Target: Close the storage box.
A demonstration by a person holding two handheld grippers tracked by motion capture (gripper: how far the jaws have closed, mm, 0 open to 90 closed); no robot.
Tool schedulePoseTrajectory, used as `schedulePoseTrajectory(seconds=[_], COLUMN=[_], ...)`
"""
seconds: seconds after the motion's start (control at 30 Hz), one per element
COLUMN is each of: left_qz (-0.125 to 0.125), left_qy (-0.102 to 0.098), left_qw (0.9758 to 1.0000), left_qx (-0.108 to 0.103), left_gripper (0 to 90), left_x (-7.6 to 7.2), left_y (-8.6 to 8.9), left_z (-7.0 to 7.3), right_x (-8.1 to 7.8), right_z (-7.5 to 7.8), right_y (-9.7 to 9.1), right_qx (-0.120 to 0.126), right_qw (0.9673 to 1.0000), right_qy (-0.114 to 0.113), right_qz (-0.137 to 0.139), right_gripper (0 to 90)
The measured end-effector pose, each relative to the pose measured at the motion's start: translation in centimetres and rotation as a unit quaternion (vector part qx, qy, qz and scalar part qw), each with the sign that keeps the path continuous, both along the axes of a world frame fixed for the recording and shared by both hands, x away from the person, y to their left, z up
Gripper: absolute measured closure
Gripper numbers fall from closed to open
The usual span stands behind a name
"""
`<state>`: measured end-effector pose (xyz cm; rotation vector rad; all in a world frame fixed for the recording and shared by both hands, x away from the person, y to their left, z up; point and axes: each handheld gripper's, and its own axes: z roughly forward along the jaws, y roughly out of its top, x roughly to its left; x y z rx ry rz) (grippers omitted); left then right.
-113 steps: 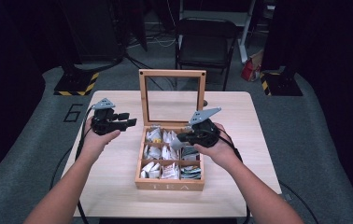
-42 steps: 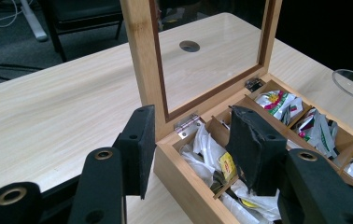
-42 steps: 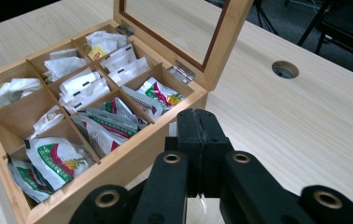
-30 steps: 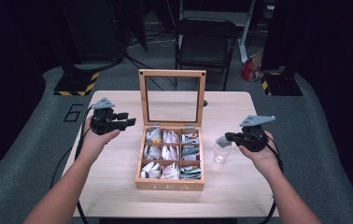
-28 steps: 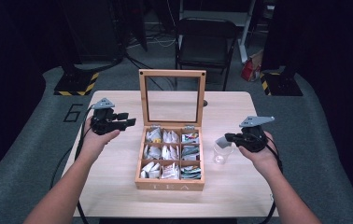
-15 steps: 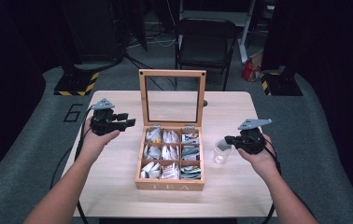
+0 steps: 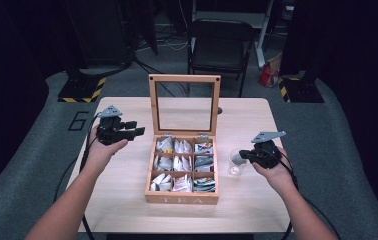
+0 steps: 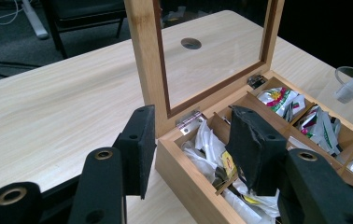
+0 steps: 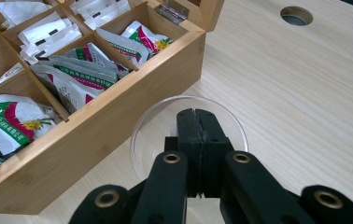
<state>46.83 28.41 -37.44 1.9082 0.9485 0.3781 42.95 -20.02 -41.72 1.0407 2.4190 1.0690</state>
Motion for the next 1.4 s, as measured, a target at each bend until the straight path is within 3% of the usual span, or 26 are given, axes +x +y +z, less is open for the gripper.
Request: schedulePoseTrajectory(seconds=[0.47,1.07,1.4], left_qz=[0.002,0.003,0.005], left_qy=[0.002,0.000,-0.004], left_qw=[1.0000,1.0000,1.0000], left_qx=[0.000,-0.002,-0.005], left_gripper=[51.4,51.2,51.2], left_x=[0.2,0.2,0.0], left_y=[0.2,0.0,0.5], left_z=[0.0,0.4,0.8], right_x=[0.3,0.6,1.5], right_z=[-0.3,2.5,3.7], right_y=[0.0,2.1,2.9], right_qx=[0.000,0.022,0.045], right_qw=[1.0000,0.9995,0.9988], right_qy=[0.008,-0.016,-0.022], right_qz=[-0.005,0.013,0.003], right_gripper=[84.5,68.9,60.6])
